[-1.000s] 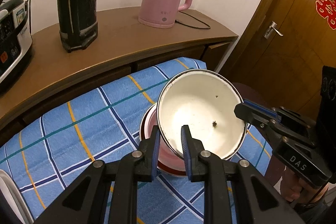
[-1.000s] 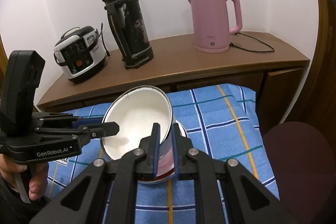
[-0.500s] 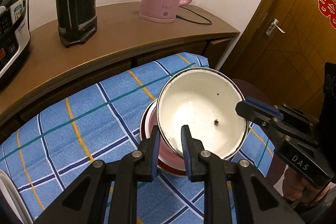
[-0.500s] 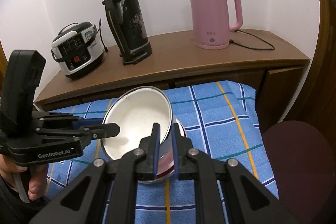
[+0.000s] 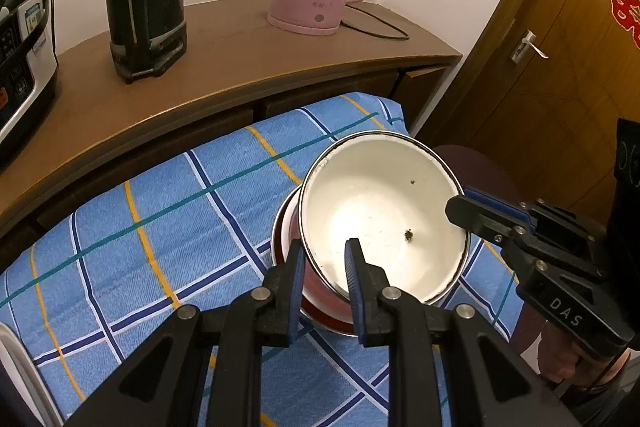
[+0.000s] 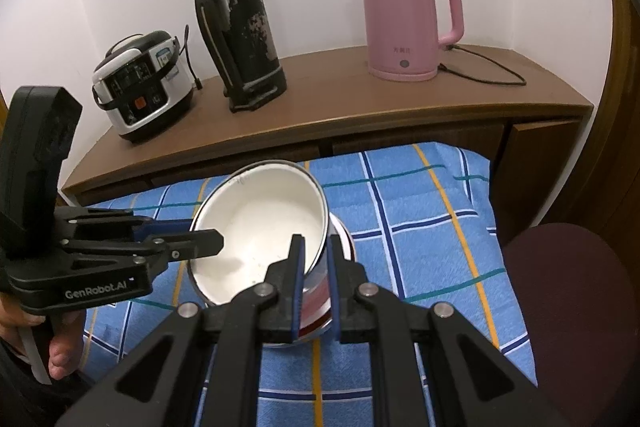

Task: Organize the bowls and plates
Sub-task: 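Carry the white enamel bowl over the pink-and-steel bowl stack with both grippers, then lower the white enamel bowl into the pink bowl with both grippers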

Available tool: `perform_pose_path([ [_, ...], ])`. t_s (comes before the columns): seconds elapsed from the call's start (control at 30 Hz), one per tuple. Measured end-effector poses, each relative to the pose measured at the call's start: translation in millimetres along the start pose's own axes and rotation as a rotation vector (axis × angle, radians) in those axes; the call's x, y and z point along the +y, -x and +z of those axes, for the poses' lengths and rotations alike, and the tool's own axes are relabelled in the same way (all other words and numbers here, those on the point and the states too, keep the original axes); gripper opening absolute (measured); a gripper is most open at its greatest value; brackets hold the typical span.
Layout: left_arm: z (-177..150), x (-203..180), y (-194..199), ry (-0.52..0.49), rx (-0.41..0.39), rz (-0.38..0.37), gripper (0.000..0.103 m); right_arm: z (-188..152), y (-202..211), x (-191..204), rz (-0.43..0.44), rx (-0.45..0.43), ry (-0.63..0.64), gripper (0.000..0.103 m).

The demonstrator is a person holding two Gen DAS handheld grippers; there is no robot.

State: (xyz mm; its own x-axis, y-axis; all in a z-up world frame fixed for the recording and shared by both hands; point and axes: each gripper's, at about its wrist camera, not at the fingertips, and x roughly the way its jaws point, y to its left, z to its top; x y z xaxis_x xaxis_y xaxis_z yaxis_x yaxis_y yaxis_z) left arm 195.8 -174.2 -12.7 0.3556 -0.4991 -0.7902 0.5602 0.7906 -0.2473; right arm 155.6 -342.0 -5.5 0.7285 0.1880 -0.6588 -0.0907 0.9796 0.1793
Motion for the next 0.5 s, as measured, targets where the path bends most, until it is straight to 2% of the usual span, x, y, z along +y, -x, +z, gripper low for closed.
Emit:
perform_pose_path([
  [0.5, -1.9, -0.4, -5.3, -0.01, 0.016, 0.007, 0.022, -5.5, -7.5, -2.3, -0.007, 0.026, -0.004, 0.011],
])
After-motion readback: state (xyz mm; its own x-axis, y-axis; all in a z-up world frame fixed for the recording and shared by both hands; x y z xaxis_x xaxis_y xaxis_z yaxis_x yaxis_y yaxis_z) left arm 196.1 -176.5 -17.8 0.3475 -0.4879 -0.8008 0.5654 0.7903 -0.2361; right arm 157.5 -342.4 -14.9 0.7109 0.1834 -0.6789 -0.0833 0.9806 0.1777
